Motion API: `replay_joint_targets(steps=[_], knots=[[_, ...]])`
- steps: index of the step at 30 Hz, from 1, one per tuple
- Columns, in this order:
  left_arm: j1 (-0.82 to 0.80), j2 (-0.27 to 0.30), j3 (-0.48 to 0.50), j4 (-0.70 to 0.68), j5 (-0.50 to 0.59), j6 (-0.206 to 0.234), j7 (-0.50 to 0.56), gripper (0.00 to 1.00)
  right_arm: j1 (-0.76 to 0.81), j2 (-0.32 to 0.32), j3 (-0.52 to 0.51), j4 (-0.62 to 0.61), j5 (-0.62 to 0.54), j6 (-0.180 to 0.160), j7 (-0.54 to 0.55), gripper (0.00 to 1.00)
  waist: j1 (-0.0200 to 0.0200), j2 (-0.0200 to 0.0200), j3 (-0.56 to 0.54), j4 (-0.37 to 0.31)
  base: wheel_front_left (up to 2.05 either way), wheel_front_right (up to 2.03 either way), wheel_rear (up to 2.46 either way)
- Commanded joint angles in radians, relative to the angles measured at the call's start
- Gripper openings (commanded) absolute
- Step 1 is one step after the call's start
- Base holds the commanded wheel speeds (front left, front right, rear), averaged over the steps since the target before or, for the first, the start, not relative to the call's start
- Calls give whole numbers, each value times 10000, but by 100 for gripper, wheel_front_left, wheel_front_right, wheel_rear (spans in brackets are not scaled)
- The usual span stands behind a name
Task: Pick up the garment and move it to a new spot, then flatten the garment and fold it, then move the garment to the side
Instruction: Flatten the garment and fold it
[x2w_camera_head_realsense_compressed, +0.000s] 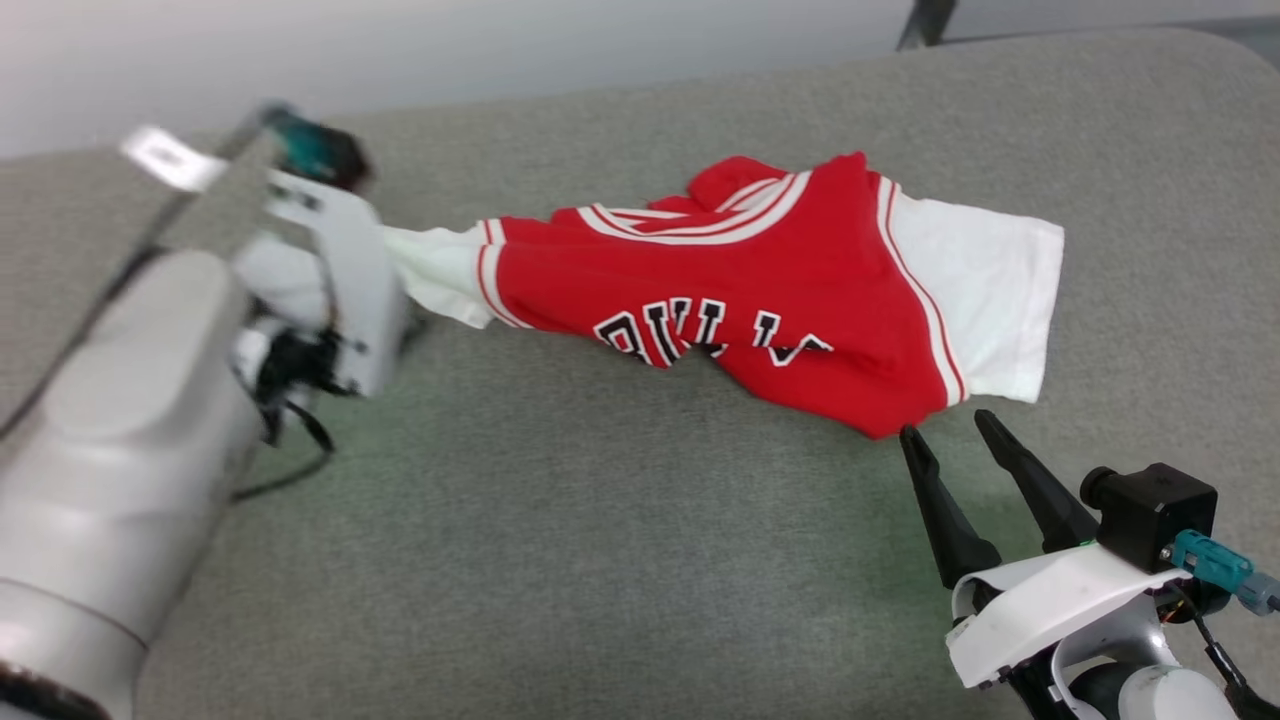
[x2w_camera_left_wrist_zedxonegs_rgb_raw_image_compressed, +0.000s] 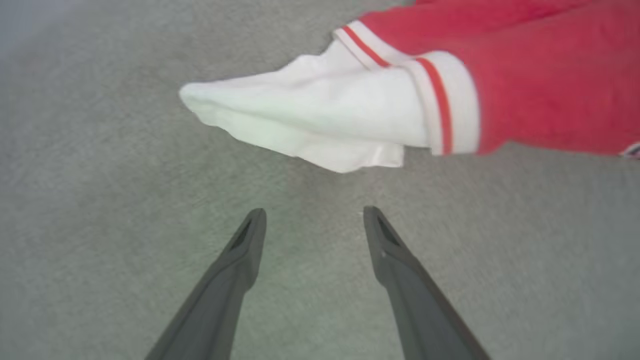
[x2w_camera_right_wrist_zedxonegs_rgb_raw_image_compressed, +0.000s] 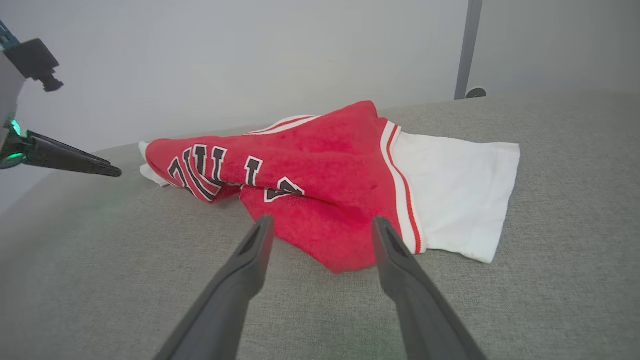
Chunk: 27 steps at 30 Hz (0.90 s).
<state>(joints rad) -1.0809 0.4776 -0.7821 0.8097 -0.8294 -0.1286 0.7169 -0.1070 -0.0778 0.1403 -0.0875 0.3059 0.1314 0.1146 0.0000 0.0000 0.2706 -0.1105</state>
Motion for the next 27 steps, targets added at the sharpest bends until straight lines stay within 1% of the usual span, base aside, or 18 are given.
replay_joint_targets(steps=[1, 5, 9, 14, 20, 25, 26, 27], knots=[[162, 118, -131, -364, -159, -19, 140, 100, 94, 10, 32, -28, -5, -14, 9, 100, 0, 0, -151, 178, 0, 0, 0], [503, 208, -496, -1418, -529, -23, 463, 100, -2, 20, 116, -45, 78, -14, -7, 100, 0, 0, 16, 15, 0, 0, 0], [521, 172, -490, -1623, -541, -8, 217, 100, -82, 35, 111, 6, 107, -14, -74, 100, 0, 0, 185, -247, 0, 0, 0], [277, 8, -514, -1369, -370, 133, -40, 100, -177, 56, 165, 33, 142, -14, -146, 100, 0, 0, 435, -569, 0, 0, 0], [-24, 30, -701, -713, 22, 106, -414, 100, -271, 89, 176, 121, 186, -14, -272, 100, 0, 0, 636, -835, 0, 0, 0], [-102, -101, -674, -158, -127, 58, -613, 100, -300, 108, 176, 225, 219, -14, -351, 100, 0, 0, 672, -913, 0, 0, 0], [-91, -118, -723, -44, -106, 68, -629, 92, -310, 117, 166, 244, 216, -14, -354, 100, 0, 0, 669, -913, 0, 0, 0], [-77, -133, -795, 69, -71, 54, -598, 49, -303, 121, 154, 259, 211, -14, -357, 100, 0, 0, 660, -907, 0, 0, 0]])
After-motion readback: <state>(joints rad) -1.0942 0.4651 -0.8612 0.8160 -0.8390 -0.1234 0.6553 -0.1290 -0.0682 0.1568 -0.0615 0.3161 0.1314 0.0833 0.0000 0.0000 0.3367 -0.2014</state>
